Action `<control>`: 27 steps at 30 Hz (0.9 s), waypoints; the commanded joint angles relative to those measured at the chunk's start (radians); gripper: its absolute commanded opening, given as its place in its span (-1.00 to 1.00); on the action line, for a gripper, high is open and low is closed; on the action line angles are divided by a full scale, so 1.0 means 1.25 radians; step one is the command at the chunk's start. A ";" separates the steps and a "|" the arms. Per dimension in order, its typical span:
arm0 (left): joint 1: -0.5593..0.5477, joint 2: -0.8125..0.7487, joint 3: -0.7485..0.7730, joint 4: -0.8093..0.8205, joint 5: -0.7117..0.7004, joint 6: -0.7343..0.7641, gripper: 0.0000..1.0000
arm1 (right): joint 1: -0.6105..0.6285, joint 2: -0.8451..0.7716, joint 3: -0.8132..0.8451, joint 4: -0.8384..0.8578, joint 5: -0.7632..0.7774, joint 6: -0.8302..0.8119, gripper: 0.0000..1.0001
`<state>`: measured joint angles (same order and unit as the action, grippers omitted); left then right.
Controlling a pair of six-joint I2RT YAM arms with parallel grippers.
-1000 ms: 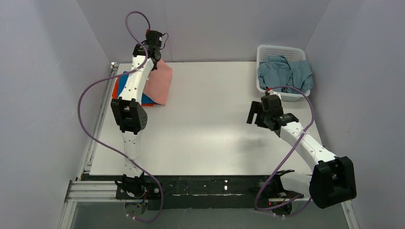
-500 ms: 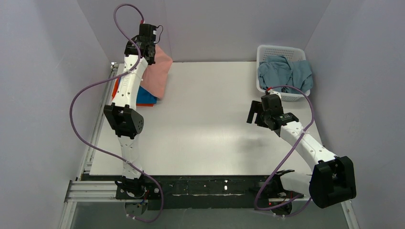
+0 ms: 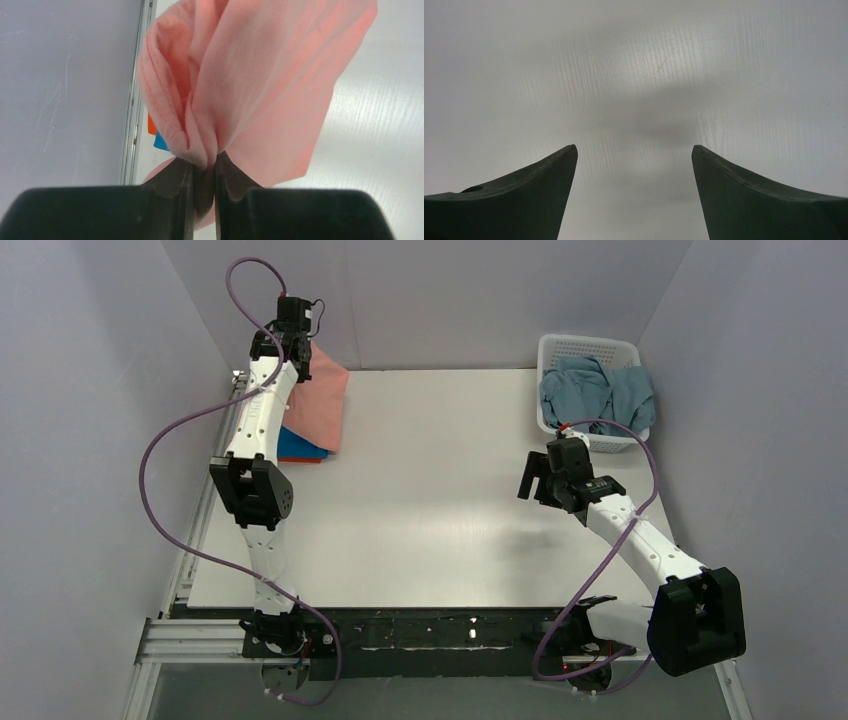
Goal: Fold and stack the t-shirts
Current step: Put the neatly folded tshirt into the corner of the board with the left arm
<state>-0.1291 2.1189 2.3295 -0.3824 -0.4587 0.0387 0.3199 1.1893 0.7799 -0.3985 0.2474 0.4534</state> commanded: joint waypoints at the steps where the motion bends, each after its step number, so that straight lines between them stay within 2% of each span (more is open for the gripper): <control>1: 0.052 -0.030 -0.028 0.031 0.009 0.013 -1.00 | -0.004 -0.001 0.042 -0.017 0.027 0.003 0.85; 13: 0.175 0.041 -0.043 0.072 0.181 -0.004 -1.00 | -0.004 -0.022 0.061 -0.095 0.044 0.032 0.83; 18: 0.214 0.080 -0.031 0.092 0.176 -0.042 -1.00 | -0.004 -0.037 0.061 -0.117 0.048 0.048 0.83; 20: 0.224 0.096 -0.030 0.108 0.158 -0.055 -0.87 | -0.004 -0.036 0.061 -0.123 0.047 0.059 0.82; 21: 0.227 0.104 -0.030 0.117 0.148 -0.060 -0.62 | -0.004 -0.034 0.061 -0.125 0.046 0.065 0.83; 25: 0.238 0.133 -0.023 0.148 0.087 -0.064 0.89 | -0.003 -0.032 0.056 -0.120 0.034 0.088 0.83; 27: 0.241 0.132 -0.016 0.133 0.075 -0.091 0.96 | -0.004 -0.034 0.056 -0.121 0.030 0.093 0.83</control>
<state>0.1631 2.2963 2.2787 -0.1986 -0.2863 -0.0277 0.3199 1.1618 0.8154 -0.5411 0.2852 0.5323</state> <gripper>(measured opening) 0.945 0.915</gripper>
